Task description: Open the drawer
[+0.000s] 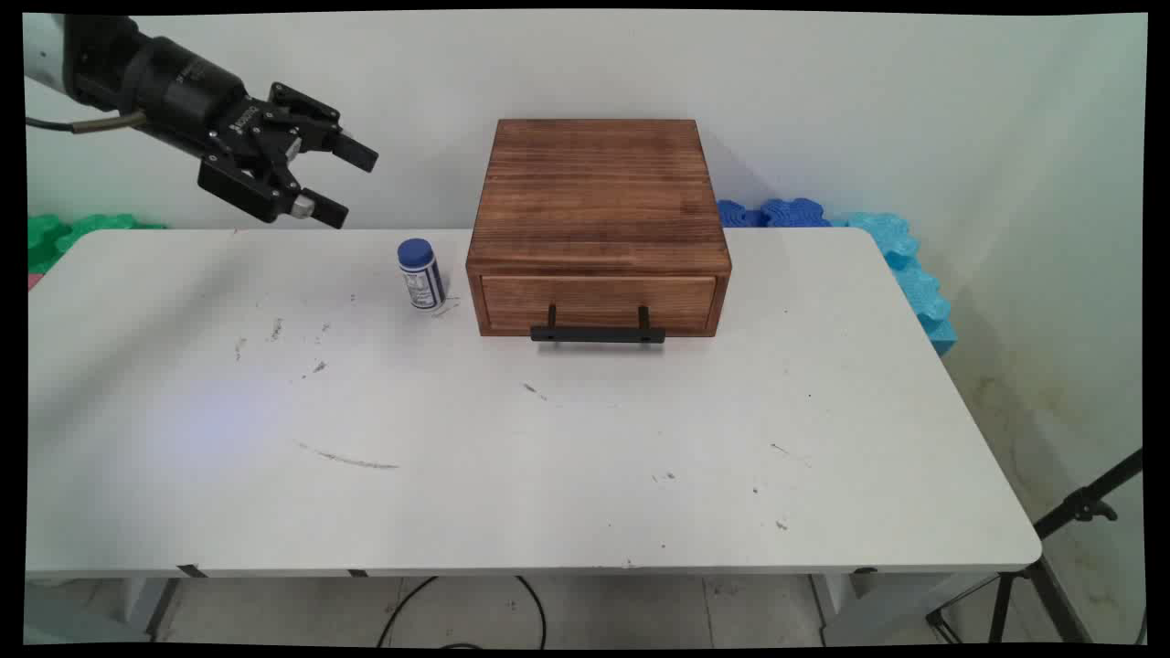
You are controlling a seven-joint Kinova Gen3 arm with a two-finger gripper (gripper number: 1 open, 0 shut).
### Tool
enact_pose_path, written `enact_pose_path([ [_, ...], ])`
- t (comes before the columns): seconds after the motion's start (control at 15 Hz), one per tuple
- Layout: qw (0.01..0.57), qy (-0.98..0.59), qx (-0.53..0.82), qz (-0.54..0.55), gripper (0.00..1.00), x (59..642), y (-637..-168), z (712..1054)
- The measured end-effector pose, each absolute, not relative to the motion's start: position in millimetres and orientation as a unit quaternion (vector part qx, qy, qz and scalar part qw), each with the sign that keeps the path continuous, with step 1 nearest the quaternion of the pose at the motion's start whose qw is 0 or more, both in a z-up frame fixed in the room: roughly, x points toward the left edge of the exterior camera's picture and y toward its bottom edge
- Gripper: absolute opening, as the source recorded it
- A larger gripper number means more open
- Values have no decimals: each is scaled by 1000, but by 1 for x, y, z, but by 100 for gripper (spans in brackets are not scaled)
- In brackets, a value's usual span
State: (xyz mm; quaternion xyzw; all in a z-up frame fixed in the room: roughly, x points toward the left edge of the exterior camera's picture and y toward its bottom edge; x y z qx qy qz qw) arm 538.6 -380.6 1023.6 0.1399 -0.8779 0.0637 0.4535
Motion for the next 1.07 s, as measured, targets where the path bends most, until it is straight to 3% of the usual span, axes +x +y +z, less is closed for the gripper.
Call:
enact_pose_path([
  [1.07, 432, -881, 178, 75, 100, 519, -388, 1022],
])
